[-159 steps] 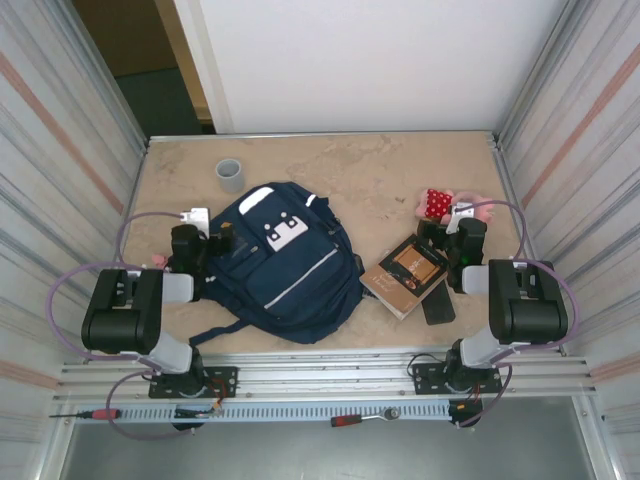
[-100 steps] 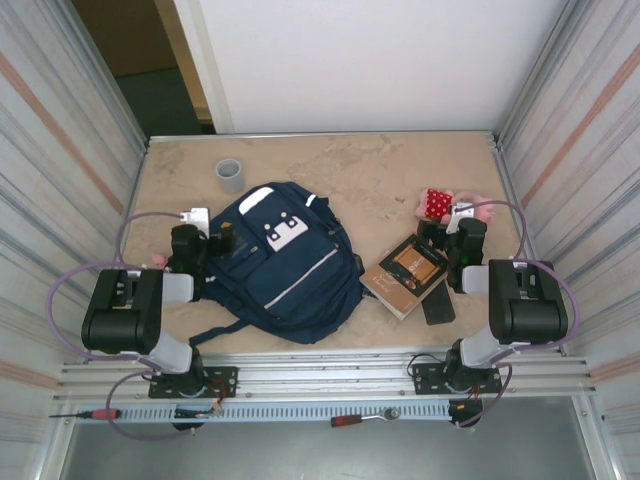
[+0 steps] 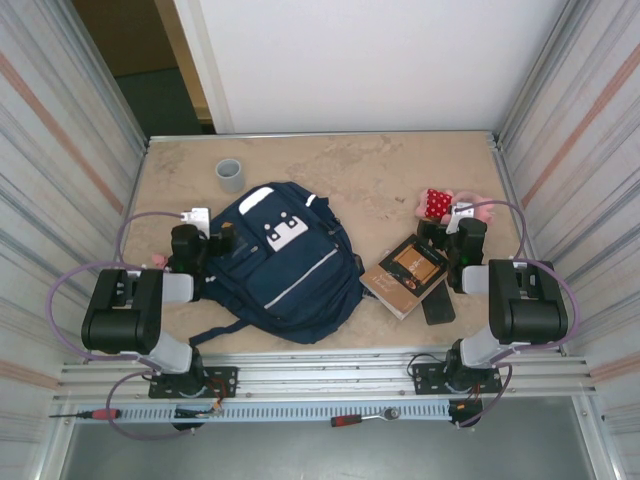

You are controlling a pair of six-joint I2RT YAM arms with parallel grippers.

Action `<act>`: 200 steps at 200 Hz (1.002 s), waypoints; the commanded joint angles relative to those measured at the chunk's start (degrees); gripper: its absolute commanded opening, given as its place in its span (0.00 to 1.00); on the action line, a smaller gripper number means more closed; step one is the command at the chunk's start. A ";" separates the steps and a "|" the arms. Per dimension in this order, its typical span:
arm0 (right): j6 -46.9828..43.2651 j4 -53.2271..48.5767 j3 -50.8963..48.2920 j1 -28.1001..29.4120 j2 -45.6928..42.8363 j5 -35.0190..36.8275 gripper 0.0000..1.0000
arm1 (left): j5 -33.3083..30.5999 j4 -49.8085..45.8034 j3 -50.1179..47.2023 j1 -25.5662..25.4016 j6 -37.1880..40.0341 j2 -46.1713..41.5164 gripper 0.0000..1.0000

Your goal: Pack books, pencil case, and school supplies into a backpack

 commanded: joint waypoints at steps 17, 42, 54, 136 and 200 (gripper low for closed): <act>0.80 0.86 0.03 -0.13 0.14 0.26 0.99 | 0.57 -0.10 1.23 0.51 -0.26 0.03 0.99; 0.81 0.80 0.05 -0.07 0.15 0.44 0.99 | 0.63 -0.14 1.22 0.51 -0.38 0.05 0.99; 0.85 0.81 0.15 -0.29 0.20 0.09 0.99 | 0.61 -0.14 1.23 0.44 -0.42 0.08 0.99; -0.20 -21.57 9.20 -0.51 -10.56 -4.42 0.99 | -11.16 -17.28 6.74 -4.12 -0.11 -9.02 0.99; 13.35 -79.69 46.02 6.81 -10.50 -9.21 0.99 | 0.28 -67.85 26.58 -10.91 -22.66 -25.12 0.79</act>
